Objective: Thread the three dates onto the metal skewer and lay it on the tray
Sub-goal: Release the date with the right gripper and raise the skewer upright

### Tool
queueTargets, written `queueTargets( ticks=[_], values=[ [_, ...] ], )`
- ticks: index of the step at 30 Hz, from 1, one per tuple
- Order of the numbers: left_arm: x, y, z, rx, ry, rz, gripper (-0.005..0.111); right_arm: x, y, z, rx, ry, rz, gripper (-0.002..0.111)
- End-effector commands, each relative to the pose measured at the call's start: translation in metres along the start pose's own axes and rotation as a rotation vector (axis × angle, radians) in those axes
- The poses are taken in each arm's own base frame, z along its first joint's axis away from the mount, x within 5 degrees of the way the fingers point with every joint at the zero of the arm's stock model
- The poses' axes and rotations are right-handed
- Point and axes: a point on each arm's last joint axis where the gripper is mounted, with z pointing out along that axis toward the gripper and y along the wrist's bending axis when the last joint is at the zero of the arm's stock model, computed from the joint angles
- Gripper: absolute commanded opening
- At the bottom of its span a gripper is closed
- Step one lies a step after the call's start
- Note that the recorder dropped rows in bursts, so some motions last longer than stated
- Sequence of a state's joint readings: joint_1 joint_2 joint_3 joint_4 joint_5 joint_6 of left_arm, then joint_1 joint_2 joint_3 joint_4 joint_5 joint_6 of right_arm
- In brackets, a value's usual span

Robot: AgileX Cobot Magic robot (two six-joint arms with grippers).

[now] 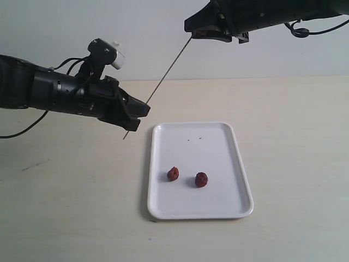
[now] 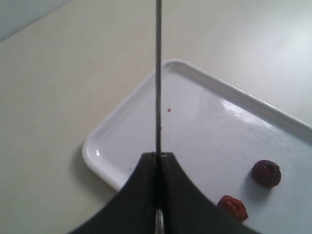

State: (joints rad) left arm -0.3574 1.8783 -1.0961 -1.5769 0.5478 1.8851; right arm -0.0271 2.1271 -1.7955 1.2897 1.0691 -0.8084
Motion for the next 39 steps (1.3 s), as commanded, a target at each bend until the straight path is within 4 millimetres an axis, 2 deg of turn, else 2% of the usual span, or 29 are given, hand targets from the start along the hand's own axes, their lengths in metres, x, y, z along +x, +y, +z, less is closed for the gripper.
queueTargets(
  ticks=[1, 13, 18, 23, 29, 34, 39],
  values=[
    [-0.008, -0.001, -0.002, 0.004, -0.051, -0.055, 0.0, 0.0, 0.007, -0.001, -0.026, 0.024, -0.017, 0.032],
    [-0.014, -0.007, -0.002, 0.084, -0.087, -0.049, 0.0, 0.003, 0.01, -0.001, -0.056, 0.053, -0.017, 0.032],
    [-0.016, -0.007, -0.003, 0.08, -0.101, -0.066, 0.0, 0.003, 0.01, -0.002, -0.062, 0.058, -0.017, 0.047],
    [-0.015, -0.006, -0.002, 0.075, -0.093, -0.051, 0.0, 0.005, 0.011, -0.002, -0.074, 0.071, -0.017, 0.052],
    [-0.008, 0.01, -0.008, -0.036, -0.032, -0.084, 0.0, 0.002, 0.011, -0.015, -0.039, 0.08, -0.044, 0.071],
    [0.001, 0.029, -0.025, -0.081, 0.041, -0.132, 0.0, 0.011, 0.011, -0.027, 0.138, 0.247, -0.233, 0.073],
    [0.01, 0.04, -0.049, -0.128, 0.177, -0.154, 0.0, 0.029, 0.012, -0.02, 0.359, 0.533, -0.437, 0.073]
  ],
)
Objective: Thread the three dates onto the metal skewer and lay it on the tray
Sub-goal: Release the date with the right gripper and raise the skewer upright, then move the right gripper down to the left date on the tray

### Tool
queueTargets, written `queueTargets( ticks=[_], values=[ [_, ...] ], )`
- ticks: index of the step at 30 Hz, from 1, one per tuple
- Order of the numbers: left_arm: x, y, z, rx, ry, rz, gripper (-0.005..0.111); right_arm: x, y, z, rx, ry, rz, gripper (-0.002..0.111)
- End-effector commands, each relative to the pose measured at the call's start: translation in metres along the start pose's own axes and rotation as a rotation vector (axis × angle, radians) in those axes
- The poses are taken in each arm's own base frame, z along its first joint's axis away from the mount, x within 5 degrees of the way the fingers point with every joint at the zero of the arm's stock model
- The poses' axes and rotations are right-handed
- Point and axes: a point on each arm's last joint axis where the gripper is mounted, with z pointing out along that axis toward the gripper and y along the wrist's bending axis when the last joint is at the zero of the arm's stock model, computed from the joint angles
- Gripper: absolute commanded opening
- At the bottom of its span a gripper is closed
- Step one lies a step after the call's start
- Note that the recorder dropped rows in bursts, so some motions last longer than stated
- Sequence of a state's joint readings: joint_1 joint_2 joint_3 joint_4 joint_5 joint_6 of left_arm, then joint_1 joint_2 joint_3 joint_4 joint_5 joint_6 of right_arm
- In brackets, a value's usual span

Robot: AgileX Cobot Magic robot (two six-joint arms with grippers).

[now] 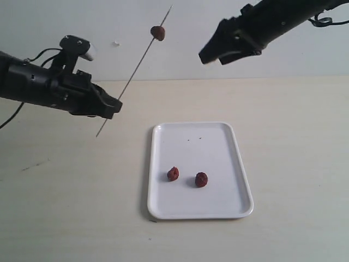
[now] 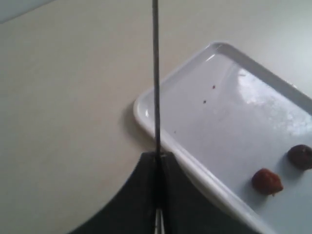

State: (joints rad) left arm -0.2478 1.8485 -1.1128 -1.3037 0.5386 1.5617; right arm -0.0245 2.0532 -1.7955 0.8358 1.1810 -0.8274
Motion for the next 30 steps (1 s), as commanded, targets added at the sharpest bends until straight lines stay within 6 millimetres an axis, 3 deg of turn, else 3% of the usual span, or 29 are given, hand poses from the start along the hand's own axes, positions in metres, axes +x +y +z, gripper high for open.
queueTargets(
  ticks=[1, 5, 9, 14, 21, 30],
  values=[
    [0.004, 0.01, -0.024, -0.061, 0.117, -0.031, 0.0, 0.009, 0.013, 0.01, 0.182, 0.262, -0.189, 0.073],
    [0.007, 0.01, -0.037, -0.133, 0.22, -0.043, 0.0, 0.01, 0.039, 0.041, 0.227, 0.377, -0.252, 0.073],
    [0.01, 0.017, -0.062, -0.32, 0.34, -0.106, 0.0, 0.013, 0.097, 0.088, 0.219, 0.5, -0.416, 0.073],
    [0.012, 0.015, -0.071, -0.323, 0.411, -0.043, 0.0, 0.032, 0.137, 0.142, 0.223, 0.625, -0.514, 0.072],
    [0.014, 0.013, -0.071, -0.296, 0.445, -0.011, 0.0, 0.045, 0.121, 0.168, 0.286, 0.675, -0.458, 0.072],
    [0.014, 0.012, -0.071, -0.294, 0.442, -0.016, 0.0, 0.056, 0.116, 0.175, 0.288, 0.687, -0.44, 0.072]
  ],
)
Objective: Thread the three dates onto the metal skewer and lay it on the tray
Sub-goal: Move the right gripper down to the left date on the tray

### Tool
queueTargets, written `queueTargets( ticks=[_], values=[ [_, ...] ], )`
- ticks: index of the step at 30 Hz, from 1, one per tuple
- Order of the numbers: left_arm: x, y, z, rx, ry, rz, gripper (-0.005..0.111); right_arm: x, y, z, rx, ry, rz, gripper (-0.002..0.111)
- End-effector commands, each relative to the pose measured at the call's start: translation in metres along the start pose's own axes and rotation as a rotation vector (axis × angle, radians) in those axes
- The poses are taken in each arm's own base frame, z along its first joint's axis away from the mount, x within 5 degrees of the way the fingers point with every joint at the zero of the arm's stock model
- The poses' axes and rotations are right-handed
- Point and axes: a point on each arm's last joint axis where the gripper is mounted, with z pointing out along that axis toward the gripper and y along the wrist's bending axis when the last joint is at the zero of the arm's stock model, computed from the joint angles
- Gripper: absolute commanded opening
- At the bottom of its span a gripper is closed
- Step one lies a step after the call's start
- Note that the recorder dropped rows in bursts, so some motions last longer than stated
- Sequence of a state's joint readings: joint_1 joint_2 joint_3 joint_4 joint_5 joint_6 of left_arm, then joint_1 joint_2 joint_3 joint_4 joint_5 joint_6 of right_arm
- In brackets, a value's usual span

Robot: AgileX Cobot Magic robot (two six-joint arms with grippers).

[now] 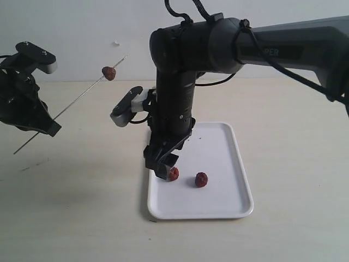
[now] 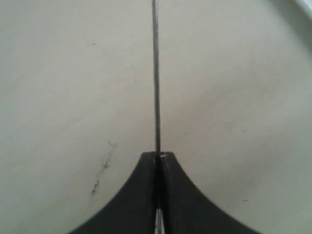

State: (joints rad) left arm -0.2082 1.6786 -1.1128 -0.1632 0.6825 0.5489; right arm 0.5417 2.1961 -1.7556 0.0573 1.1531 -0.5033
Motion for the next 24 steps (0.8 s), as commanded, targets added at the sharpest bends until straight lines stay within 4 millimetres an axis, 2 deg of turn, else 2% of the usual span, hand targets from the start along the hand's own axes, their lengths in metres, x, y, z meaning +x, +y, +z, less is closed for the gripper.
queueTargets(
  ticks=[1, 24],
  values=[
    [-0.0015, 0.0004, -0.0039, -0.004, -0.015, 0.001, 0.0, -0.0005, -0.0017, 0.0018, 0.013, -0.012, 0.008, 0.072],
    [-0.0019, 0.0, -0.0039, 0.0, -0.02, 0.008, 0.0, -0.0078, -0.0033, 0.0026, 0.027, -0.09, 0.03, 0.072]
  ],
)
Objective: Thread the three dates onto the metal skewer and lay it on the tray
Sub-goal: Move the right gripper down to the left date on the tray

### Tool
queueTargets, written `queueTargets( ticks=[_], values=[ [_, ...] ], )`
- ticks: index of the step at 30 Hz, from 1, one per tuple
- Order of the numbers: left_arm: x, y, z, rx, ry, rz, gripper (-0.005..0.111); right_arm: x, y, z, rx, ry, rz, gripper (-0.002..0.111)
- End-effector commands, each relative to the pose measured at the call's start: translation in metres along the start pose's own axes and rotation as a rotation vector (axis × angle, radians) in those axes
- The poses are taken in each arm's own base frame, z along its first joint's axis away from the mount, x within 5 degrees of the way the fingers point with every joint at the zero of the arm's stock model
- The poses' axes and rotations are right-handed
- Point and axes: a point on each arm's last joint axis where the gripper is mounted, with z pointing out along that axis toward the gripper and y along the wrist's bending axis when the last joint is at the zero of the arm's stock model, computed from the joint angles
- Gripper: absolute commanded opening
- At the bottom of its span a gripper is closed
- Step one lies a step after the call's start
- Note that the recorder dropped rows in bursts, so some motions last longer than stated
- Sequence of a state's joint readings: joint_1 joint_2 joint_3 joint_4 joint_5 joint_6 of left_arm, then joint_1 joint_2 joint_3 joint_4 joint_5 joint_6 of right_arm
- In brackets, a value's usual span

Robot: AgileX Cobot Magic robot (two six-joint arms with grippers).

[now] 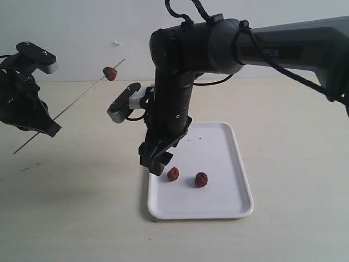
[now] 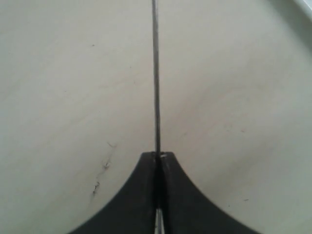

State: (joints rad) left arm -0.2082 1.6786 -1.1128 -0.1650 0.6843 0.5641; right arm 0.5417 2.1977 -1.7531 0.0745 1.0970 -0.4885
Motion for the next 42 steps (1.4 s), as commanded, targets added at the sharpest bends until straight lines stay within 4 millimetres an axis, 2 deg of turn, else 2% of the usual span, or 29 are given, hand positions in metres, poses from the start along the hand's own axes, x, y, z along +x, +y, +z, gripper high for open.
queueTargets(
  ticks=[1, 7, 15, 24, 37, 42],
  values=[
    [-0.002, 0.0, -0.004, -0.002, -0.021, -0.006, 0.0, -0.004, -0.003, 0.002, 0.024, -0.052, 0.007, 0.072],
    [-0.002, 0.0, -0.004, -0.002, -0.023, -0.002, 0.0, -0.006, -0.004, 0.002, 0.028, -0.072, 0.013, 0.072],
    [-0.002, 0.0, -0.004, -0.003, -0.025, -0.004, 0.0, 0.017, -0.013, 0.029, -0.055, -0.098, 0.053, 0.072],
    [-0.004, 0.0, -0.004, -0.001, -0.038, -0.015, 0.0, 0.028, -0.013, 0.045, -0.015, -0.079, 0.021, 0.072],
    [-0.004, 0.0, -0.004, 0.0, -0.039, -0.016, 0.0, 0.026, -0.013, 0.047, -0.006, -0.102, 0.029, 0.071],
    [-0.004, 0.0, -0.004, 0.0, -0.039, -0.016, 0.0, 0.028, -0.013, 0.059, -0.021, -0.078, 0.033, 0.069]
  ],
)
